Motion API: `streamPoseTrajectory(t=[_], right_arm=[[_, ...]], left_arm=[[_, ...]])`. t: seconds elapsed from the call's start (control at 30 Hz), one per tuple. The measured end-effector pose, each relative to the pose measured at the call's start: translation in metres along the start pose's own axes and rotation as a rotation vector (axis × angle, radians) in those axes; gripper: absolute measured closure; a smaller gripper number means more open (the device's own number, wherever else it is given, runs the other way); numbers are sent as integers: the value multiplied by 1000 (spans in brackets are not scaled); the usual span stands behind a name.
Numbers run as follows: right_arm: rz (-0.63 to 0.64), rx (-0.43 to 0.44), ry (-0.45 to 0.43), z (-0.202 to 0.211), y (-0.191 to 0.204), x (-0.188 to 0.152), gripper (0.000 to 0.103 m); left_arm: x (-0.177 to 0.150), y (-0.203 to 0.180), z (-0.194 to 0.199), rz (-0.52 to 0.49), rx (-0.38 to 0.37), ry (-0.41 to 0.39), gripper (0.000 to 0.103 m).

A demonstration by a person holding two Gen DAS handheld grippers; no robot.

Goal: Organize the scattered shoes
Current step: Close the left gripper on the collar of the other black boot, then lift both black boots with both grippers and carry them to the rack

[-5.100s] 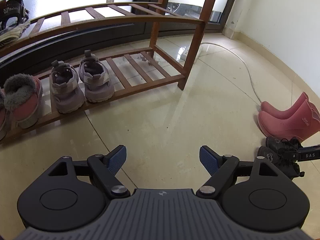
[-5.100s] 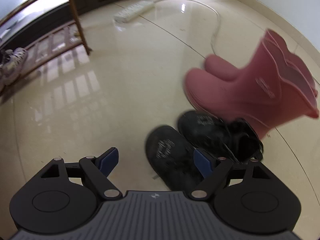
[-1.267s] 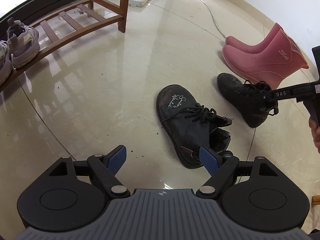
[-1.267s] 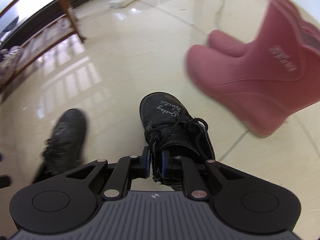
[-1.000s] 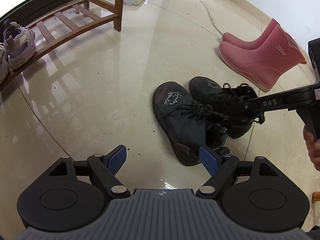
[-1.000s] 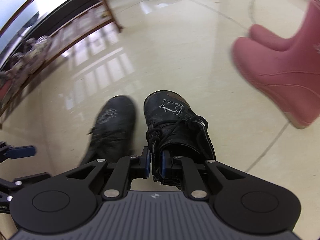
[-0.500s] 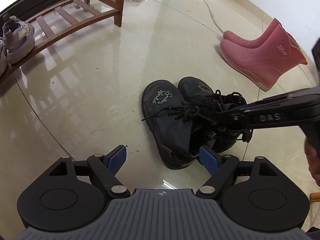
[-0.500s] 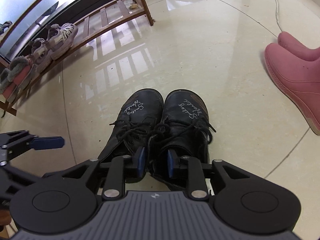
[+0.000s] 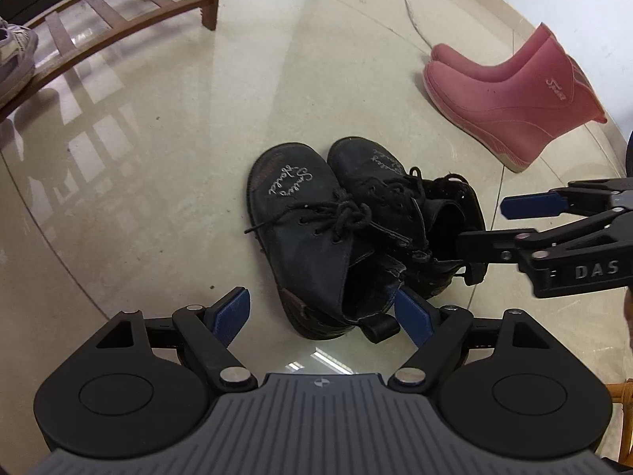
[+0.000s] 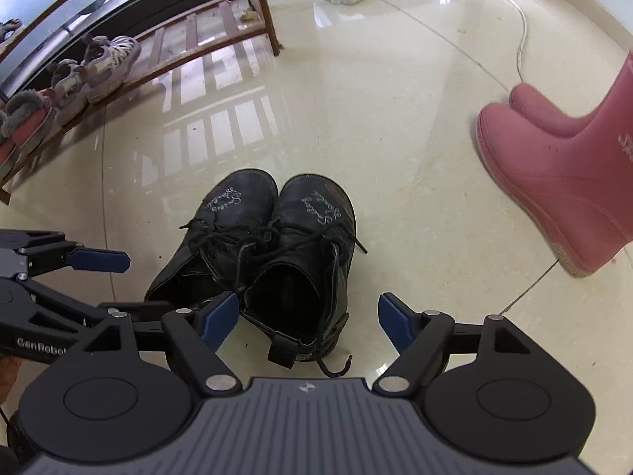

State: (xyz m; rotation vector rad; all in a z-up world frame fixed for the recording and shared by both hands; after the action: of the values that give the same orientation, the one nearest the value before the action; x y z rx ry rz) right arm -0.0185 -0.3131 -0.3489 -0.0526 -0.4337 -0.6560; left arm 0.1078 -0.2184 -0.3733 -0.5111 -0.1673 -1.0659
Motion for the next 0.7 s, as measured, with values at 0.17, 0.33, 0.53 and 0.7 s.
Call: streamPoseTrajectory(t=[0.17, 0.33, 0.53, 0.7], right_arm=[[-45, -1, 6, -16, -8, -1, 21], [-59, -2, 11, -28, -14, 1, 28], [-61, 3, 36, -48, -15, 1, 46], [-80, 21, 45, -67, -10, 1, 60]], left_arm=[[6, 11, -10, 46, 25, 3, 21], [3, 26, -26, 136, 20, 58, 25], [0, 26, -40, 156, -16, 68, 42], [5, 28, -33, 153, -33, 25, 58]])
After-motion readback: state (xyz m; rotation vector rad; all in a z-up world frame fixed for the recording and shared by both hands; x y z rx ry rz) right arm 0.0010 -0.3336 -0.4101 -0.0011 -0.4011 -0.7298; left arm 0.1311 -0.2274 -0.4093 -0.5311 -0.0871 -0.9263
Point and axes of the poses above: each gripper's, at about its wrist camera, not at the fingertips, and z roughly against the way its jaws point, y to its left, x to its top, the point moved 9 cm from there along -z, roughly the way its jaws point, and after that the axes turned 6 degrees about z, right-handed, at the moved point
